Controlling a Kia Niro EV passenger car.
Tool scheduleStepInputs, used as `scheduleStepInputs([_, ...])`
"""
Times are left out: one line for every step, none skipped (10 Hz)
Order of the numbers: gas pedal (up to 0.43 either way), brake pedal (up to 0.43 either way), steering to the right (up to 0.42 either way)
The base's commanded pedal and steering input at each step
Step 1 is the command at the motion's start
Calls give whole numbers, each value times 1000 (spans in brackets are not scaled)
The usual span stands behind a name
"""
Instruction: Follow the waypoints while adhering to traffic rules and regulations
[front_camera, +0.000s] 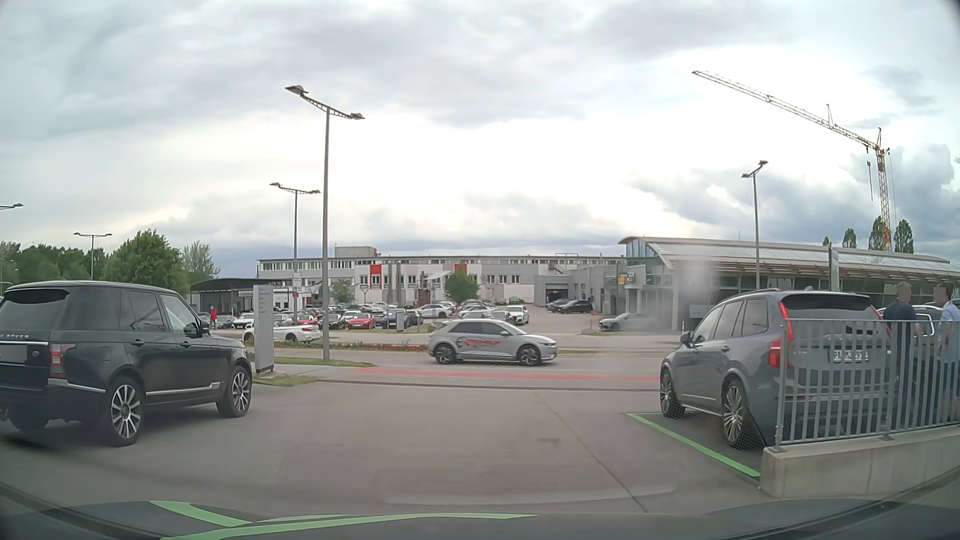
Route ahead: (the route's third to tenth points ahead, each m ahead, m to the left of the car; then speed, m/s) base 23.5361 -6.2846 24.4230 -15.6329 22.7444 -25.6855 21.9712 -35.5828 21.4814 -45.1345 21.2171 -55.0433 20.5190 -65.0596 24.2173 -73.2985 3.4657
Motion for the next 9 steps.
scheduleStepInputs([0, 18, -58])
scheduleStepInputs([0, 12, -53])
scheduleStepInputs([0, 12, -50])
scheduleStepInputs([0, 12, -44])
scheduleStepInputs([0, 12, -31])
scheduleStepInputs([0, 12, -21])
scheduleStepInputs([0, 12, -17])
scheduleStepInputs([0, 6, -14])
scheduleStepInputs([0, 0, -9])
